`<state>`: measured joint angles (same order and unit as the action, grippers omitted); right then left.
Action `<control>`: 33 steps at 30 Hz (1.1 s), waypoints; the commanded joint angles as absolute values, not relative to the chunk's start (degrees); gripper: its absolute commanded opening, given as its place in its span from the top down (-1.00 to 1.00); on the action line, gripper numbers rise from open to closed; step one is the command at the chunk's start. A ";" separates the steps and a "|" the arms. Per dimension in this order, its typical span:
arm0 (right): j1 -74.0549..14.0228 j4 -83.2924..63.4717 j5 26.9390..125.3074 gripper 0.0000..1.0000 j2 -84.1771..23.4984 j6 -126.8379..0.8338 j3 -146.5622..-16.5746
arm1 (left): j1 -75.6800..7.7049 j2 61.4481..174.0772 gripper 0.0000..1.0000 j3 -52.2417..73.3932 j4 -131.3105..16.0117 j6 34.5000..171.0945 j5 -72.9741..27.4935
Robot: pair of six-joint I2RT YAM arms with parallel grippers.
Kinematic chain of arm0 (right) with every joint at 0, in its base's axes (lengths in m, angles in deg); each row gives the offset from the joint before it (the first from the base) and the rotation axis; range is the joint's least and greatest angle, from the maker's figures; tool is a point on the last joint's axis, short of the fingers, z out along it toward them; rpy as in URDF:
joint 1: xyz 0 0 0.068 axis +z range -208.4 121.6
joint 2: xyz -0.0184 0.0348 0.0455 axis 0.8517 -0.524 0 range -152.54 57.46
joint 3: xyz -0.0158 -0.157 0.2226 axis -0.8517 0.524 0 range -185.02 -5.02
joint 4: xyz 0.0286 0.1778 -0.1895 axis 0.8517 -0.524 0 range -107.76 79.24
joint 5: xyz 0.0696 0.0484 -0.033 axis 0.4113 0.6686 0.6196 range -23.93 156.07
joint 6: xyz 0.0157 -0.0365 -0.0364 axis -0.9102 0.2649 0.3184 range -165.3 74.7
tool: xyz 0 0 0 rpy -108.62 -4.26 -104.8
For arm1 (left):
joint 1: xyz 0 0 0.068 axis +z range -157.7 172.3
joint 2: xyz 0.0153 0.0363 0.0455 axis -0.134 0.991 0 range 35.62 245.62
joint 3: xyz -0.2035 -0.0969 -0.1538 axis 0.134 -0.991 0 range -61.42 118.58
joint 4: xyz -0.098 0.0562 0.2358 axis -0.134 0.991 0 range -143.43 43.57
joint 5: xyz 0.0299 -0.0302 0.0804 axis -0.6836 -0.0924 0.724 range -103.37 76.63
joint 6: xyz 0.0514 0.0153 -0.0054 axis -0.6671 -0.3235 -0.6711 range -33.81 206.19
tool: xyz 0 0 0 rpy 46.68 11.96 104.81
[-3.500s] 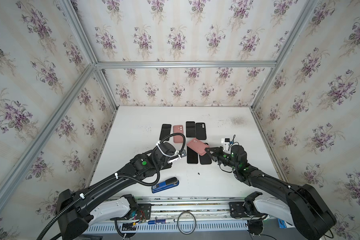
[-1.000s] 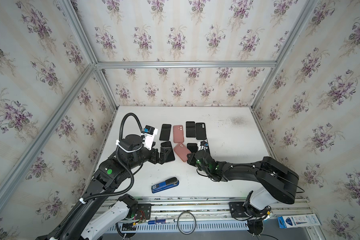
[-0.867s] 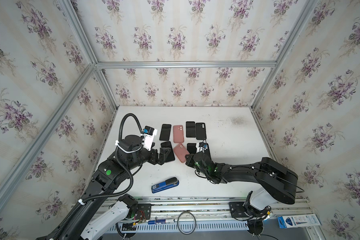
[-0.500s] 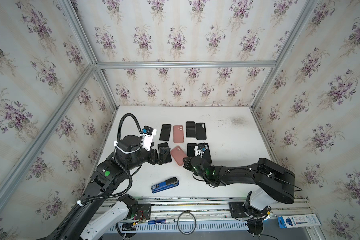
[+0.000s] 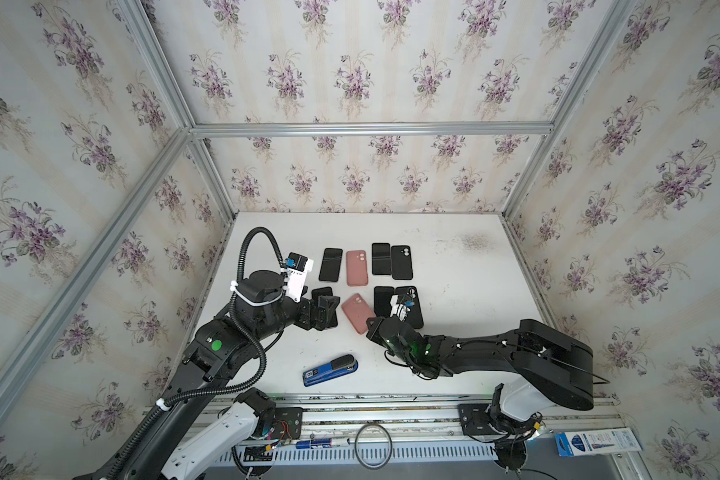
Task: Take the phone out of the phone case
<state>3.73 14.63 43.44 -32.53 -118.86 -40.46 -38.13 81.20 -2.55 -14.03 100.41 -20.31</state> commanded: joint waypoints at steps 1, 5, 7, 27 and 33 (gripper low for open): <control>3.77 15.32 39.05 1.00 -33.42 -120.75 -40.57 | -38.11 81.72 -0.99 -2.10 -14.28 101.27 -20.75; 3.84 16.40 38.87 1.00 -34.56 -122.34 -41.61 | -38.11 82.16 -0.99 -2.25 -14.23 101.97 -20.89; 4.02 16.83 38.58 1.00 -34.48 -123.78 -41.45 | -38.08 82.03 -0.99 -2.84 -14.29 102.59 -20.59; 6.07 7.06 53.72 -0.21 -27.38 -130.98 -38.99 | -34.80 82.99 -0.99 -9.57 -16.10 109.14 -18.54; 5.50 -1.86 55.00 -0.32 -19.45 -120.76 -38.59 | -29.90 84.15 -0.99 -12.73 -17.15 114.21 -21.08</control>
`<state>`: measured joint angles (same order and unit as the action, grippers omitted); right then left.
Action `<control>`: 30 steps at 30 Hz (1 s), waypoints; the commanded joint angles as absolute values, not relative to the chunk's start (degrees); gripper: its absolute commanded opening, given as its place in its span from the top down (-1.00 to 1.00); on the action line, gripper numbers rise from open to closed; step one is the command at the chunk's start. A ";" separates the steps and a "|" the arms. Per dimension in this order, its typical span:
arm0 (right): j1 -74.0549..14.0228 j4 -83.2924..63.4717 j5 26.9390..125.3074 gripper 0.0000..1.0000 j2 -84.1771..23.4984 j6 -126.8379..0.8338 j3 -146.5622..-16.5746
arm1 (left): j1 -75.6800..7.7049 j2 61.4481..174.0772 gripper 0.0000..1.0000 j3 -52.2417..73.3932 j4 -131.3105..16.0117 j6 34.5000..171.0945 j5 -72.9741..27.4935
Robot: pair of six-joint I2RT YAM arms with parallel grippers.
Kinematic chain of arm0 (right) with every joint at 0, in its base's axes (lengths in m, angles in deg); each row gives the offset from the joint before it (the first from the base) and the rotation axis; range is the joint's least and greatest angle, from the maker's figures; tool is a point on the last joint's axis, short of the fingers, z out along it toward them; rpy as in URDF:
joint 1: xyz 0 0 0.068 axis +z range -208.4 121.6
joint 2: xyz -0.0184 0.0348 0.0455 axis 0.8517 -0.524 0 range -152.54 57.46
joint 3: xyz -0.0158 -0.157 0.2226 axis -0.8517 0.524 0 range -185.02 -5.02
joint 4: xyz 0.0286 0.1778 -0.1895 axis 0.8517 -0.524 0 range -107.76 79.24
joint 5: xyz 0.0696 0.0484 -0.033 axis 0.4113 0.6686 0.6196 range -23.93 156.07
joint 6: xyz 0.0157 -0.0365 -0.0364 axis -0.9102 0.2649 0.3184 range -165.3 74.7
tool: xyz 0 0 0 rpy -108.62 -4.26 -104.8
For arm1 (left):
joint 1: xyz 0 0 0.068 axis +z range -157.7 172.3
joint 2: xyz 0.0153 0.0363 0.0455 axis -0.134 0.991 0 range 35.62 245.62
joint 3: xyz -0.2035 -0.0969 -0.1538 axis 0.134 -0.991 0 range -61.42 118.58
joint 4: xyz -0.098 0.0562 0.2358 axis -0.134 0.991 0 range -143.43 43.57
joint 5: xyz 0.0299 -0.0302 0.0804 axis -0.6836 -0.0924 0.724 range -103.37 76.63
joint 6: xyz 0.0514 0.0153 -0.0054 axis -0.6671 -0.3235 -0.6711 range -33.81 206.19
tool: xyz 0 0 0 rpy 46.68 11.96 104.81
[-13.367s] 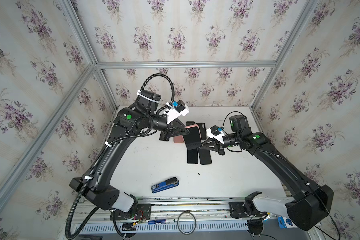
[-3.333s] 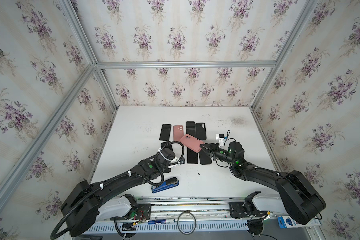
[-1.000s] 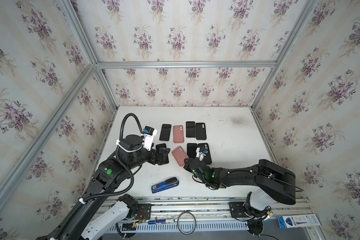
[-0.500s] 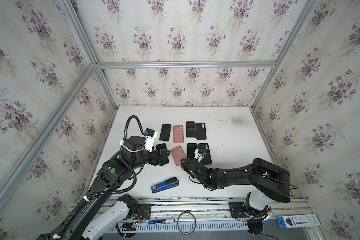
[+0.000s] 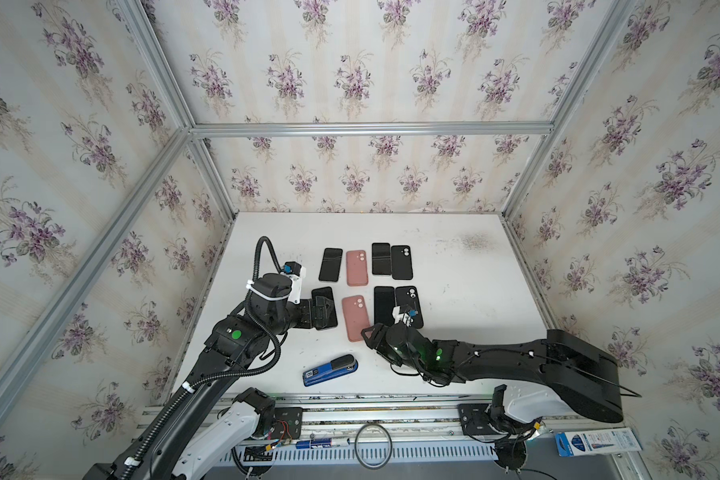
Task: Take the phone out of the phone case
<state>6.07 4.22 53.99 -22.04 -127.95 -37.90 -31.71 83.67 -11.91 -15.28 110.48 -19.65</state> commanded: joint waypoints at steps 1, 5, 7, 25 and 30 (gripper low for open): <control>4.23 -5.52 56.63 -0.31 -18.64 -116.60 -40.29 | -28.77 84.43 -0.99 -13.30 -17.33 115.12 -21.62; -0.44 -23.68 61.71 -0.23 -20.18 -98.92 -51.26 | -21.77 86.97 -0.99 -15.84 -18.61 117.11 -26.06; -3.00 -28.46 64.50 -0.16 -23.09 -92.51 -55.28 | -19.53 89.14 -0.99 -16.66 -19.35 117.09 -26.11; -8.23 -40.99 66.42 0.34 -50.90 -73.29 -80.87 | -18.49 89.41 -0.99 -24.76 -29.45 116.28 -28.43; -9.41 -41.97 65.99 0.41 -55.03 -72.79 -84.80 | -18.51 89.65 -0.99 -25.99 -31.35 115.97 -29.38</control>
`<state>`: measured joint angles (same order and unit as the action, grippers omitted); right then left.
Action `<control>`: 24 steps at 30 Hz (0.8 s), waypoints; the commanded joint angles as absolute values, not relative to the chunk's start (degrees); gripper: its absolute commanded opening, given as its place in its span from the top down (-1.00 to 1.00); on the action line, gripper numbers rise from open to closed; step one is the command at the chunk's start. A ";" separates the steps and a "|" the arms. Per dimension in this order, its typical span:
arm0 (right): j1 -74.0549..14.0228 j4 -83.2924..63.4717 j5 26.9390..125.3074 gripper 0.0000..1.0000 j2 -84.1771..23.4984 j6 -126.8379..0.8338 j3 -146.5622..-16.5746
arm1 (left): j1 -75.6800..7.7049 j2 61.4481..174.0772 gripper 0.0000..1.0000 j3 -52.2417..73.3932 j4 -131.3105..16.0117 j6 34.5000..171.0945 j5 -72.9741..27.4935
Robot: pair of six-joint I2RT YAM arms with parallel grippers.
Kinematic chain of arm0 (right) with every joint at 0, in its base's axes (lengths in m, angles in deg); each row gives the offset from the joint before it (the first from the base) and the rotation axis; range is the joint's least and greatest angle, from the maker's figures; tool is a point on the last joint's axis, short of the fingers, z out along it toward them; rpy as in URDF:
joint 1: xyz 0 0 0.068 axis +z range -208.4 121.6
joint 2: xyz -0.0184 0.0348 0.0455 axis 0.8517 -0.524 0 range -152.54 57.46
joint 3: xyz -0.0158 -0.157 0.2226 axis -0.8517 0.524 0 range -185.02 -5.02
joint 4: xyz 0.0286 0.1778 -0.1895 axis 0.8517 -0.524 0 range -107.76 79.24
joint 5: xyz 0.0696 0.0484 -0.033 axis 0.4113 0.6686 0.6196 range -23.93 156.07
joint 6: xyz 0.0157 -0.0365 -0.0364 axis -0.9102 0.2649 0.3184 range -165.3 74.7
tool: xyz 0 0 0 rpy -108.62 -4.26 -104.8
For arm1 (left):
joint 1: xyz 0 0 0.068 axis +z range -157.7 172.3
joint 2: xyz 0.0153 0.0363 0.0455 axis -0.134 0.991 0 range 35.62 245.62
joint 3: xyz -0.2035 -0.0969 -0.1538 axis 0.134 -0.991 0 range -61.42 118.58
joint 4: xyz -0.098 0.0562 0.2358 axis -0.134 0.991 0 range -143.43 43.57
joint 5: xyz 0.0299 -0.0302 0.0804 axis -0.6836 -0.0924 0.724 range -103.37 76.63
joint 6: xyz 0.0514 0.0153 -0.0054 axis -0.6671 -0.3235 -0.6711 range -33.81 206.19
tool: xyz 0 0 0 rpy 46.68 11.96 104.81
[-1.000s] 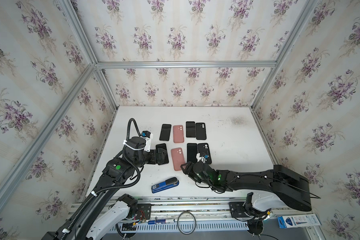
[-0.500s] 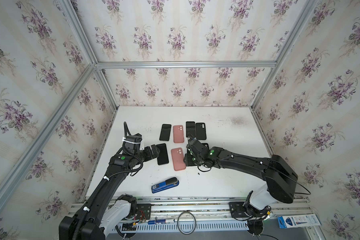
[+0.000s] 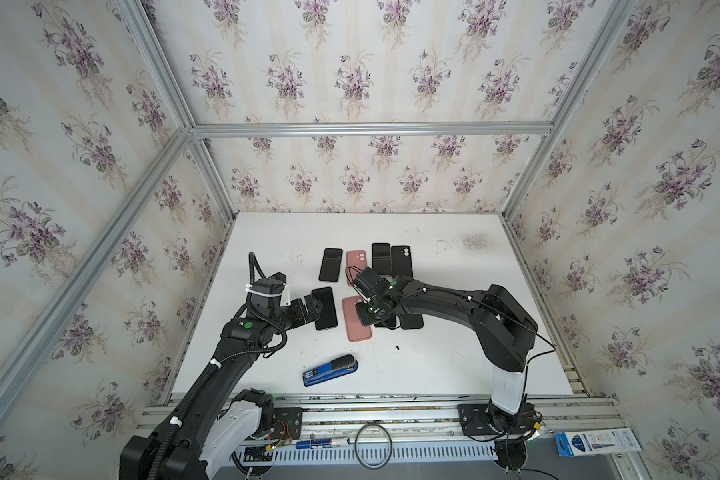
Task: Take the phone out of the phone case
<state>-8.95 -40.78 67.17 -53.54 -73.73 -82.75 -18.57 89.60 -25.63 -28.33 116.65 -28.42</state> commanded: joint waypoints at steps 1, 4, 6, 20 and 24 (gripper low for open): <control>-9.73 -41.62 66.30 0.42 -55.56 -72.81 -85.08 | -18.51 89.61 -0.99 -26.16 -31.72 115.82 -29.49; -10.22 -40.69 66.36 0.45 -57.17 -72.83 -85.90 | -18.51 89.92 -0.99 -26.62 -32.72 115.39 -29.90; -10.50 -41.04 66.86 0.46 -58.70 -72.81 -87.26 | -18.51 90.49 -0.99 -26.95 -33.73 115.13 -30.71; -12.16 -39.93 64.14 0.78 -61.83 -76.11 -88.61 | -18.51 92.58 -0.99 -27.80 -36.28 114.74 -31.57; -12.94 -37.83 61.26 0.82 -60.38 -79.71 -86.31 | -18.51 93.09 -0.99 -28.28 -37.55 114.91 -32.18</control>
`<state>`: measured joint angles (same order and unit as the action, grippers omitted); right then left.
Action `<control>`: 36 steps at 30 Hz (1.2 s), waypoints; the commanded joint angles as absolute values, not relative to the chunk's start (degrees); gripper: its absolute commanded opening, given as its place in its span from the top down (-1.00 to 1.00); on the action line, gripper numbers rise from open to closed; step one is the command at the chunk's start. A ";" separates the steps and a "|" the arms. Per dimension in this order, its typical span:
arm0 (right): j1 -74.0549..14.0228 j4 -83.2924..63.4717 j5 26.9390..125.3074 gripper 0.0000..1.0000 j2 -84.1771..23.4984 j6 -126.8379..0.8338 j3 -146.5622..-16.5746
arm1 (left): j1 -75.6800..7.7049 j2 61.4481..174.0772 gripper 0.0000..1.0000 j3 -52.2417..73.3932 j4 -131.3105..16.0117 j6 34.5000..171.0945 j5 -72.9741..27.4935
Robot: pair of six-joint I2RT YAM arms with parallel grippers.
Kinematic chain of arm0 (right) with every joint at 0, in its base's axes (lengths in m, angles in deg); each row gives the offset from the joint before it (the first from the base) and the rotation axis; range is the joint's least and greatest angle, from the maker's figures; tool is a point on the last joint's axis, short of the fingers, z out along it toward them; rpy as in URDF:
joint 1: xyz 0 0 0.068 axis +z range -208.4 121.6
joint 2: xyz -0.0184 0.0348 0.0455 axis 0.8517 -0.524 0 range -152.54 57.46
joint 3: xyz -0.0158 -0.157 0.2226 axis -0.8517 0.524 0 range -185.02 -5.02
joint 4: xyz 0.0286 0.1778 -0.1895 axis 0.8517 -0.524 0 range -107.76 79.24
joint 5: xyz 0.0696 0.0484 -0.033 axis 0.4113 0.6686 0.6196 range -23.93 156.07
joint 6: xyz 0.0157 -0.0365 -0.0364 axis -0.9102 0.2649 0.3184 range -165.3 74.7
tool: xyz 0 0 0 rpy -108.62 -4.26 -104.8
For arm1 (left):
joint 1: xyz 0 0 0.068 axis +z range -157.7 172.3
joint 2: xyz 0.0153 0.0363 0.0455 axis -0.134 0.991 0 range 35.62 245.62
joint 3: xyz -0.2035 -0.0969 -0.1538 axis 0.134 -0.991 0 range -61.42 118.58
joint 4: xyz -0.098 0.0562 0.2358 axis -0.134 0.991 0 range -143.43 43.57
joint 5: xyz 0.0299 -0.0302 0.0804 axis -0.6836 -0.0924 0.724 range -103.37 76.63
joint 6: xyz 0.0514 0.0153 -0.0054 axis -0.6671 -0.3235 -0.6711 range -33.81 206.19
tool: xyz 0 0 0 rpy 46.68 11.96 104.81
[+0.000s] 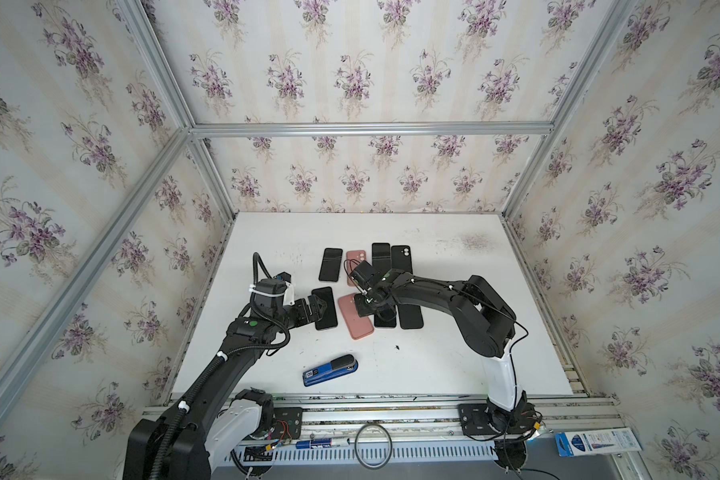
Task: Take the phone out of the phone case
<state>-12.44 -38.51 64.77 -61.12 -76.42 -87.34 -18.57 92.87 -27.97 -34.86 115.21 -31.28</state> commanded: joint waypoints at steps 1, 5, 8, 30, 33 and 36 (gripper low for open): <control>-13.24 -37.24 60.91 0.82 -60.08 -80.89 -85.68 | -18.51 93.13 -0.99 -28.32 -37.90 114.87 -32.43; -14.09 -34.09 59.54 0.85 -58.39 -86.08 -82.56 | -18.60 93.50 -0.99 -28.54 -39.18 114.93 -32.94; -14.41 -34.03 59.50 0.83 -58.20 -88.39 -82.60 | -18.60 93.81 -0.99 -28.64 -40.00 114.80 -33.25; -15.38 -26.99 68.57 -0.17 -46.11 -92.73 -76.00 | -22.28 105.28 -0.99 -27.95 -48.84 115.29 -34.24; -17.14 -26.57 69.51 -0.23 -42.32 -91.10 -72.94 | -22.75 107.38 -0.99 -27.43 -48.86 114.71 -33.21; -20.00 -27.21 70.79 -0.22 -38.21 -89.00 -69.03 | -22.86 107.95 -0.99 -27.41 -48.19 115.08 -30.98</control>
<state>-18.46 -27.69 69.25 -40.80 -91.41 -71.06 -22.86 107.69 -27.80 -47.39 115.21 -33.31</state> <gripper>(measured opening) 0.613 0.996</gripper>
